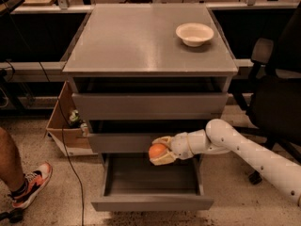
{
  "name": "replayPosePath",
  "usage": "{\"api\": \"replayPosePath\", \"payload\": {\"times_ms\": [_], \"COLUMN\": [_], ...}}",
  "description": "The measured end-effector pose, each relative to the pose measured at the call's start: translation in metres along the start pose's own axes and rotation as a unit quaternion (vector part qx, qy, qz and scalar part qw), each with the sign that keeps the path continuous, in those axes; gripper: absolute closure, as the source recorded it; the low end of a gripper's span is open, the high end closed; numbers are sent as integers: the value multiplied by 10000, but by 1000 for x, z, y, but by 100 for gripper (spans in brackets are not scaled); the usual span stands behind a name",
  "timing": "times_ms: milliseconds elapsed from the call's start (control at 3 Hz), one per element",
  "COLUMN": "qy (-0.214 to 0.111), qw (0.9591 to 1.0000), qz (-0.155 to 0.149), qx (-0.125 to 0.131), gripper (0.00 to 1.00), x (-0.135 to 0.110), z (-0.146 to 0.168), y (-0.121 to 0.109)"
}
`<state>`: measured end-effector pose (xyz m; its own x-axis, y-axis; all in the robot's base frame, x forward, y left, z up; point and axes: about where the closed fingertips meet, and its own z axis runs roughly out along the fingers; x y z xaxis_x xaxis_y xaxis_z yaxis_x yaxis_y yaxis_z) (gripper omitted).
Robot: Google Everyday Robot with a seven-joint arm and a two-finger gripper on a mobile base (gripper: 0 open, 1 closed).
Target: Place orange into bottom drawer
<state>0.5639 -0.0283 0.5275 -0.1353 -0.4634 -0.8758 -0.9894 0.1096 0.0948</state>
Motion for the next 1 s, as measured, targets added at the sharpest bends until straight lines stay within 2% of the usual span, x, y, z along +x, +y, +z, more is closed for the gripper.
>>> {"api": "replayPosePath", "payload": {"times_ms": [667, 1000], "qy": [-33, -344], "qw": [10000, 9992], "qz": [68, 186], "qx": [-16, 92], "gripper": [100, 100], "x": [9, 41], "z": [12, 53], "y": [-4, -28]}}
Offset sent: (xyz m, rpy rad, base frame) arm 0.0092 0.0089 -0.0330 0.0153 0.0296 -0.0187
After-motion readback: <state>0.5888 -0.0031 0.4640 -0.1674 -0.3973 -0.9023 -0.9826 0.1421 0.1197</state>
